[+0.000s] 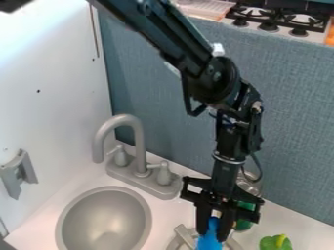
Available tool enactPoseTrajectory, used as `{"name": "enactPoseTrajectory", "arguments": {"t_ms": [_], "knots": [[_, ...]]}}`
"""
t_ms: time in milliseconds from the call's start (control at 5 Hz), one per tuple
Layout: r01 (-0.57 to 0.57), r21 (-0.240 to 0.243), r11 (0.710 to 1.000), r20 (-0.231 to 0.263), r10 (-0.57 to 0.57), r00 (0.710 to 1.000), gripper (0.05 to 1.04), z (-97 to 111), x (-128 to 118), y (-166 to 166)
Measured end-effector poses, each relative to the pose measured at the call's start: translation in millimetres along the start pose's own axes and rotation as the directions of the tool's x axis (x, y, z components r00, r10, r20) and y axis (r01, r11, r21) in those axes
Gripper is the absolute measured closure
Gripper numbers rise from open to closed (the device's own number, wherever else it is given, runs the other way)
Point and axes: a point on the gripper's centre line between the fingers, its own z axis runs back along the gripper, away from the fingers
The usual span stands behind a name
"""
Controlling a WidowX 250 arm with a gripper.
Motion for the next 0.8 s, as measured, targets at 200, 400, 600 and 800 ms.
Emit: {"name": "enactPoseTrajectory", "arguments": {"t_ms": [200, 400, 600, 800], "knots": [[-0.004, -0.007, 1.000, -0.002, 0.004, 1.000, 0.748, -0.7, 7.2, -3.2], [-0.025, -0.027, 0.999, -0.042, 0.024, 0.999, 0.702, -0.9, 8.5, 1.7], [-0.057, -0.045, 0.997, -0.069, 0.054, 0.996, 0.402, -1.5, 7.6, 7.4], [-0.090, -0.016, 0.996, -0.055, 0.089, 0.995, 0.124, 5.7, 5.3, 12.7]]}}
